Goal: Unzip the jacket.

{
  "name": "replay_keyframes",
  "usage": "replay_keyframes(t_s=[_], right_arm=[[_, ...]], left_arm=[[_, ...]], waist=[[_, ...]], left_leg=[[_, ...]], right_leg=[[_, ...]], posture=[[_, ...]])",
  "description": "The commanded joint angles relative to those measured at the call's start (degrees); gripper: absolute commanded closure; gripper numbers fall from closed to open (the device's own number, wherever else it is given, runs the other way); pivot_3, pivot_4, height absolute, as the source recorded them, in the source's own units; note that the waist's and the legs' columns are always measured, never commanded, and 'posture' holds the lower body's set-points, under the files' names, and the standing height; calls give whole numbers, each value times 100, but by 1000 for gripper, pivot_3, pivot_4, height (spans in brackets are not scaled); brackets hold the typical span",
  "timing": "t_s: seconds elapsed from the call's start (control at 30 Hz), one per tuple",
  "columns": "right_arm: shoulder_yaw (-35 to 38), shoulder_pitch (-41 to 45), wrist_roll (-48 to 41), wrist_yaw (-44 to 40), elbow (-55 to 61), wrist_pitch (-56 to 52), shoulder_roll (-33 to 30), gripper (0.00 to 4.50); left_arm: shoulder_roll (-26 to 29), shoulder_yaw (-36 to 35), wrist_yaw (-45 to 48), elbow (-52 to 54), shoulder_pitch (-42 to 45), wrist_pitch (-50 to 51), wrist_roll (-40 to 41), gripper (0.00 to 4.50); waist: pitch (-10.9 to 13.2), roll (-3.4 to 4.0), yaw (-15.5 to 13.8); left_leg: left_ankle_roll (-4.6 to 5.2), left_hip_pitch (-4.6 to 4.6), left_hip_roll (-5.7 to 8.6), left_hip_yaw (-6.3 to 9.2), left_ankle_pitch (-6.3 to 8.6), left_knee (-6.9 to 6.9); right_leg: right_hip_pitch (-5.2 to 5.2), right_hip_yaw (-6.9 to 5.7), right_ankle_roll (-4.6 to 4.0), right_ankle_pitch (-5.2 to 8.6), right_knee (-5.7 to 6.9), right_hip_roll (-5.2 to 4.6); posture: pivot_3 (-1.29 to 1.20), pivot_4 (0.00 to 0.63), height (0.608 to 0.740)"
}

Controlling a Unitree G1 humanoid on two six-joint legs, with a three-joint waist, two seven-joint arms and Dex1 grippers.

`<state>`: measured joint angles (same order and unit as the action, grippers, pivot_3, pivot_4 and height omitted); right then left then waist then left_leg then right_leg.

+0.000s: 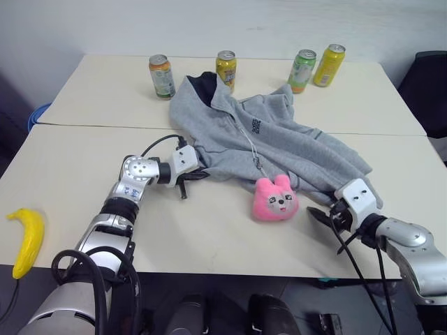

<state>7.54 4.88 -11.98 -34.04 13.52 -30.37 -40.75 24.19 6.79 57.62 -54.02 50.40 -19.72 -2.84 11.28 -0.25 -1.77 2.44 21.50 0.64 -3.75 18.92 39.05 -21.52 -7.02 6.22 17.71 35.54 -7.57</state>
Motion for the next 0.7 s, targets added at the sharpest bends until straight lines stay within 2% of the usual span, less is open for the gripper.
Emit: replay_keyframes(t_s=[0.03,0.17,0.27,0.4,0.5,0.6,0.7], right_arm=[[153,228,140,63,-357,164,-97,2234],[352,395,-117,-362,-575,387,-234,3567],[650,330,-656,-1200,-590,630,-450,4483],[1164,-30,-1560,-2657,-591,343,-1085,4483],[1607,-135,-2257,-3292,-721,-162,-1442,4483],[1827,-394,-2614,-3832,-922,-1019,-2055,4483],[1925,-720,-2573,-4296,-1255,-1299,-2597,4483]], left_arm=[[118,-117,375,1006,-541,457,407,4500],[380,-249,697,2764,-1398,1388,1019,4500],[671,-400,961,4264,-2057,2440,1753,4500],[1163,-871,862,6264,-2888,4301,3130,4500],[1653,-1175,806,7327,-3592,5323,3904,4500],[2220,-1376,918,8164,-4467,6059,4495,4500],[2397,-1516,730,8777,-5266,6430,4910,4500]], waist=[[0,0,42],[1,2,60],[3,5,64],[7,10,43],[7,13,57],[10,20,74],[14,26,73]], left_leg=[[0,1,0,0,0,-1],[-1,1,-2,2,0,-3],[-1,4,-4,3,0,-4],[-3,7,-13,13,3,-4],[-6,6,-22,19,7,-5],[-12,-3,-30,22,11,-6],[-15,-7,-32,23,18,-13]], right_leg=[[0,0,0,0,-1,-1],[-1,4,0,0,-3,0],[-1,24,0,0,-7,-2],[5,48,0,0,-19,-9],[13,51,0,0,-31,-12],[22,51,-2,1,-47,-10],[22,53,-13,6,-64,-12]], posture=[[0,150,740],[0,150,740],[0,150,740],[0,150,740],[0,150,740],[0,150,740],[0,150,740]])
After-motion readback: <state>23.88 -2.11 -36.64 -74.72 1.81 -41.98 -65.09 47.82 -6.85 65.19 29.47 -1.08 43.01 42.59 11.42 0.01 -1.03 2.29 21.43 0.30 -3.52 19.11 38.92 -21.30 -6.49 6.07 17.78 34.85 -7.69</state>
